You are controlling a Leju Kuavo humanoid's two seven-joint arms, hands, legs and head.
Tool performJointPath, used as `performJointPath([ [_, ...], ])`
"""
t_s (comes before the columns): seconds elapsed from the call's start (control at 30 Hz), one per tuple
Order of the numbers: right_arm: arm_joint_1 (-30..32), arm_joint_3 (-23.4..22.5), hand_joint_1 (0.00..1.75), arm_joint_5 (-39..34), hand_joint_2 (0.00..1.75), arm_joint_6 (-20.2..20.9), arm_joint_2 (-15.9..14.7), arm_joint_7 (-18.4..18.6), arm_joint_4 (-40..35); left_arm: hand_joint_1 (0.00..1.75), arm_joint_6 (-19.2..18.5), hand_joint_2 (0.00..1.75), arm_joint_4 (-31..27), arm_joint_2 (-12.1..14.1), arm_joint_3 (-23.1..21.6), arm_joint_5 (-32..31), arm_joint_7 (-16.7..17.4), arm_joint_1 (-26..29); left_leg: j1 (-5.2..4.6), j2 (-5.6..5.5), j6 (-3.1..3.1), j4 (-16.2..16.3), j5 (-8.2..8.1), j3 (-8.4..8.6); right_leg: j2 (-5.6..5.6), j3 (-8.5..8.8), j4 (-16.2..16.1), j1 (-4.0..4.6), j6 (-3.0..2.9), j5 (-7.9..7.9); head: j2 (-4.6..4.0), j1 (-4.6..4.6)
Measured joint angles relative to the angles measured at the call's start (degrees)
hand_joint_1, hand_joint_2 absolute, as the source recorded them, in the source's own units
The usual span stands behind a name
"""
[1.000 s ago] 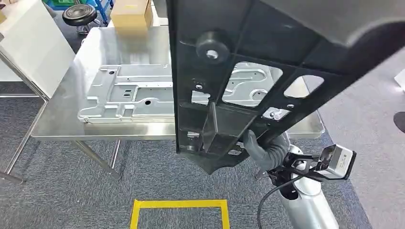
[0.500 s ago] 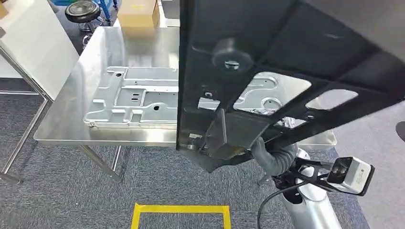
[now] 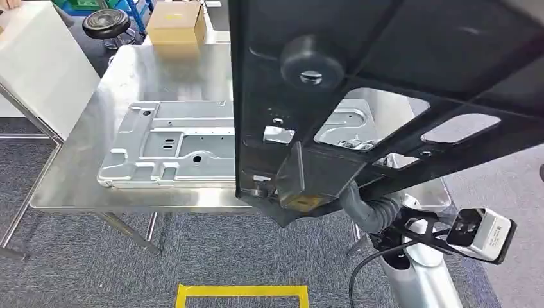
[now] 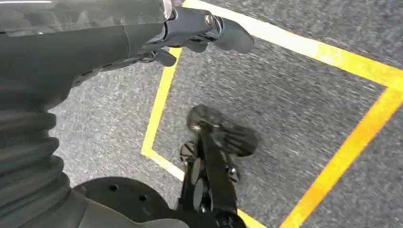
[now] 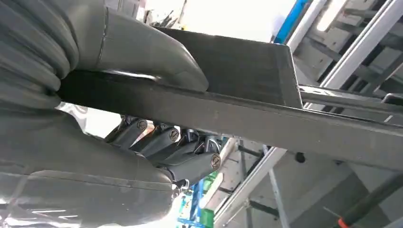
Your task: Take the parts from the cabinet and place them on the table.
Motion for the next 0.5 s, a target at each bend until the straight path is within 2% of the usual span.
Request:
performJointPath([
  [0.03, -0.27, 0.09, 1.75, 0.02, 1.75, -0.18, 0.13, 0.0, 0.05, 0.0, 0.02, 1.75, 0.0, 0.0, 0.07, 0.0, 0.0, 0.08, -0.01, 0.13, 0.24, -4.54, 2.1, 1.5, -0.01, 0.29, 0.05, 0.03, 0.25, -0.55, 0.02, 0.0],
  [0.07, -0.58, 0.2, 1.75, 0.09, 1.75, -0.44, 0.22, 0.0, 0.13, 0.0, 0.04, 1.75, 0.0, 0.0, 0.15, -0.02, -0.02, 0.04, -0.37, 0.11, 0.49, -5.2, 1.05, 2.09, 0.06, 0.33, 0.44, 0.47, 0.67, -0.88, 0.0, -0.05],
  [0.1, -0.72, 0.29, 1.75, 0.26, 1.75, -0.85, 0.31, 0.02, 0.18, 0.0, 0.04, 1.75, 0.0, 0.0, 0.22, -0.09, 0.0, -0.12, -0.37, 0.03, 0.98, -5.05, 0.97, 1.93, 0.12, 0.12, 0.33, 0.38, 0.92, -0.86, 0.02, -0.02],
  [0.17, -0.86, 0.5, 1.75, 0.63, 1.75, -1.53, 0.39, 0.02, 0.18, 0.0, 0.02, 1.75, 0.0, 0.09, 0.44, -0.18, -0.13, 0.09, -0.55, -0.08, 1.56, -5.14, 0.61, 1.84, 0.08, 0.25, 0.03, 0.23, 1.5, -1.1, 0.0, 0.06],
  [0.23, -1.07, 0.77, 1.75, 0.94, 1.75, -2.31, 0.44, -0.09, 0.15, 0.0, 0.33, 1.75, 0.0, 0.13, 0.54, -0.2, -0.26, 0.17, -0.14, -0.12, 2.22, -5.93, 0.72, 2.57, 0.04, 0.23, 1.12, 0.0, 2.22, -1.92, 0.02, 0.13],
  [0.27, -1.34, 0.85, 1.75, 1.05, 1.75, -2.66, 0.44, -0.18, 0.15, 0.0, 0.55, 1.75, 0.0, 0.37, 0.61, -0.2, -0.26, 0.15, -0.13, -0.09, 2.59, -6.0, 0.48, 2.77, 0.02, -1.34, 4.09, 0.02, 2.45, -3.28, 0.02, 0.39],
  [0.33, -1.29, 0.94, 1.75, 1.09, 1.75, -3.28, 0.44, -0.28, 0.15, 0.0, 1.2, 1.75, 0.0, 0.75, 0.87, -0.2, 0.02, 0.16, -0.19, -0.08, 2.95, -6.0, 0.05, 3.09, 0.02, -6.87, 13.47, -0.11, 2.76, -6.6, 0.02, 0.39],
  [0.37, -1.08, 1.01, 1.75, 1.16, 1.75, -3.54, 0.44, -0.35, 0.15, 0.0, 1.92, 1.75, 0.0, 1.05, 1.0, -0.2, 0.32, 0.23, -0.22, -0.09, 2.95, -5.97, -0.24, 3.33, 0.01, -9.57, 17.4, -0.14, 2.85, -7.38, 0.02, 0.37],
  [0.4, -0.82, 1.07, 1.75, 1.29, 1.75, -3.78, 0.42, -0.44, 0.15, 0.0, 2.6, 1.75, 0.0, 1.49, 1.2, -0.15, 0.74, 0.39, -0.24, -0.11, 2.95, -5.96, -0.54, 3.69, 0.01, -11.07, 18.87, -0.19, 2.86, -6.92, 0.02, 0.39],
  [0.43, -0.49, 1.16, 1.75, 1.33, 1.75, -4.08, 0.42, -0.55, 0.13, 0.0, 3.47, 1.75, -0.02, 1.72, 1.48, -0.13, 1.27, 0.58, -0.24, -0.17, 2.87, -5.96, -0.91, 4.25, 0.01, -11.14, 17.55, -0.22, 2.77, -4.98, 0.02, 0.37],
  [0.47, -0.22, 1.2, 1.75, 1.38, 1.75, -4.28, 0.39, -0.68, 0.09, 0.0, 4.13, 1.75, -0.02, 2.1, 1.77, -0.07, 1.68, 0.78, -0.25, -0.23, 2.75, -5.96, -1.35, 4.88, 0.01, -9.96, 13.82, -0.21, 2.52, -1.97, 0.0, 0.41],
  [0.5, -0.04, 1.23, 1.75, 1.47, 1.75, -4.39, 0.37, -0.79, -0.06, 0.0, 4.63, 1.75, -0.04, 2.43, 2.03, -0.02, 1.99, 0.92, -0.28, -0.26, 2.61, -5.96, -1.79, 5.61, 0.01, -7.93, 8.46, -0.19, 2.13, 1.44, 0.02, 0.39],
])
